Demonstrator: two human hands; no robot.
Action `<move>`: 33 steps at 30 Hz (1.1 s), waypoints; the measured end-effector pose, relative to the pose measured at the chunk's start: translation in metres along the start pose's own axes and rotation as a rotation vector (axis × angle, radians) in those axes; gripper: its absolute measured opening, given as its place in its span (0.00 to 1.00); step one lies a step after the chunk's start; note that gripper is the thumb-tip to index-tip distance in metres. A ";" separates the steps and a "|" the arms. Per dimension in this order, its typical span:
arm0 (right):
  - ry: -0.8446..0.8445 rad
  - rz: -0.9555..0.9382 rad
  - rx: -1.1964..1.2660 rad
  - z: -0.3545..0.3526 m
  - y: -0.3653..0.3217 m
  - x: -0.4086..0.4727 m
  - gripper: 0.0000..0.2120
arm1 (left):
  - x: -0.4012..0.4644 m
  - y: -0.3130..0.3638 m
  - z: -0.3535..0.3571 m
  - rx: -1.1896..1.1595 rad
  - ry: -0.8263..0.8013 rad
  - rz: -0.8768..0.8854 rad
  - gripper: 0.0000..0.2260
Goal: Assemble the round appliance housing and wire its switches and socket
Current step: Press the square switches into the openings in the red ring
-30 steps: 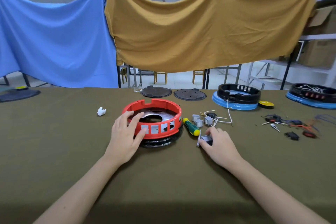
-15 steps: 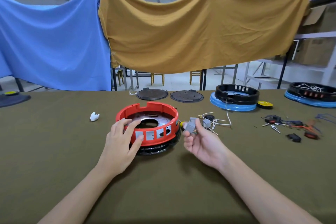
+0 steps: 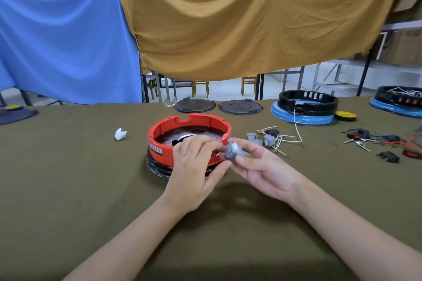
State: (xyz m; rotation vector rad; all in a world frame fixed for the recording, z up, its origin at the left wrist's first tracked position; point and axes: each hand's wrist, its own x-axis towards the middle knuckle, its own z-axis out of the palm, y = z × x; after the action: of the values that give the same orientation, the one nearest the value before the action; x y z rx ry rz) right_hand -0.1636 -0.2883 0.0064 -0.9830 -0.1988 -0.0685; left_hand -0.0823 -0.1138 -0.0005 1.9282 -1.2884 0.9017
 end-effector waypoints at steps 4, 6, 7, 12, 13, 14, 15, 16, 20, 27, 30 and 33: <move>0.048 -0.006 -0.175 0.002 0.004 -0.002 0.17 | 0.001 0.000 0.000 -0.011 -0.010 0.030 0.16; 0.094 -0.015 -0.228 0.002 0.004 -0.003 0.16 | 0.001 -0.001 0.001 -0.019 0.001 0.031 0.15; 0.103 -0.010 -0.218 0.002 0.003 -0.003 0.17 | 0.000 -0.002 0.001 -0.023 0.014 0.024 0.14; 0.132 0.093 -0.149 0.008 0.003 -0.004 0.16 | 0.000 -0.002 0.005 -0.003 0.032 0.087 0.13; 0.155 0.087 -0.175 0.007 0.004 -0.004 0.17 | 0.000 -0.001 0.006 0.011 0.017 0.113 0.13; 0.169 0.083 -0.193 0.006 0.005 -0.003 0.18 | 0.001 -0.001 0.006 0.010 0.005 0.116 0.13; 0.171 0.080 -0.203 0.005 0.006 -0.003 0.19 | 0.001 -0.002 0.005 -0.003 0.000 0.096 0.12; 0.167 0.074 -0.210 0.004 0.005 -0.003 0.19 | 0.001 -0.004 0.004 -0.020 0.000 0.060 0.13; 0.188 0.027 -0.138 0.000 0.002 -0.002 0.18 | 0.000 -0.012 -0.001 0.027 0.052 -0.196 0.18; 0.225 -0.030 -0.057 -0.003 0.004 -0.001 0.21 | -0.001 -0.019 0.002 0.237 -0.060 -0.355 0.10; 0.226 -0.064 -0.074 -0.006 0.006 -0.001 0.17 | 0.000 -0.019 0.000 0.204 0.005 -0.358 0.09; 0.246 -0.134 -0.185 -0.007 0.008 -0.001 0.17 | -0.002 -0.017 -0.002 0.194 0.020 -0.338 0.09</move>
State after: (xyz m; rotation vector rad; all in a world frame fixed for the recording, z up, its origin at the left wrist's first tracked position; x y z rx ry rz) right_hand -0.1624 -0.2894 -0.0040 -1.1349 -0.0319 -0.3332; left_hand -0.0675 -0.1057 -0.0029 2.1957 -0.8513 0.8926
